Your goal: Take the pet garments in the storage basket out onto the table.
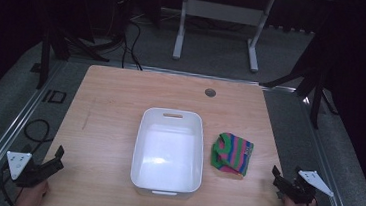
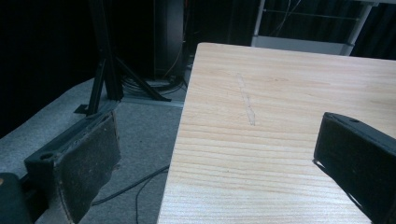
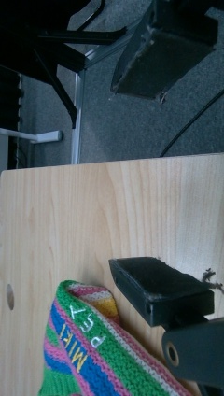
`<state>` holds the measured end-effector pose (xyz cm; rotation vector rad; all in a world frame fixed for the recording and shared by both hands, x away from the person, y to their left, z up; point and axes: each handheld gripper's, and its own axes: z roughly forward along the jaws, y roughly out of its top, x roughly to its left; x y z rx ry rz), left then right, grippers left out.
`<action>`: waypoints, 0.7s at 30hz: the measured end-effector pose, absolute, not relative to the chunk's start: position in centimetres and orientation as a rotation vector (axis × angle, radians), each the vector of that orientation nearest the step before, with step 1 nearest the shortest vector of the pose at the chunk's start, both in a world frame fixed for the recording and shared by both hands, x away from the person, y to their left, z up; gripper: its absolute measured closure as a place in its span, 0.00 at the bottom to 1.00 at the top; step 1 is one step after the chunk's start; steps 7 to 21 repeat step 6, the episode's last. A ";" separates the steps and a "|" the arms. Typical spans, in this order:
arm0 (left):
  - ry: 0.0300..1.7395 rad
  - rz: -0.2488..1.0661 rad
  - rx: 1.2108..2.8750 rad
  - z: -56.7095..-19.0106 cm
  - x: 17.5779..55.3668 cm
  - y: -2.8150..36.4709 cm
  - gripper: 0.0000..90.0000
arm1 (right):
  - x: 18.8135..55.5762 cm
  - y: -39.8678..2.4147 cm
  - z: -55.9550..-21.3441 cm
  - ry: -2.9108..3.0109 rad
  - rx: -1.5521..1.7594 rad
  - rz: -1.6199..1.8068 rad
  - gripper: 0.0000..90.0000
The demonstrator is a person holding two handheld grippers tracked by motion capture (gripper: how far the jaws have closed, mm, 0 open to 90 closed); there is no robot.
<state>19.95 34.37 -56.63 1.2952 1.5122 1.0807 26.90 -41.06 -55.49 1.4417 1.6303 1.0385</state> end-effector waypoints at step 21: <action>1.512 1.080 1.295 -56.6 20.0 34.4 0.01 | 26.9 -41.1 -55.6 1.635 1.435 1.042 0.15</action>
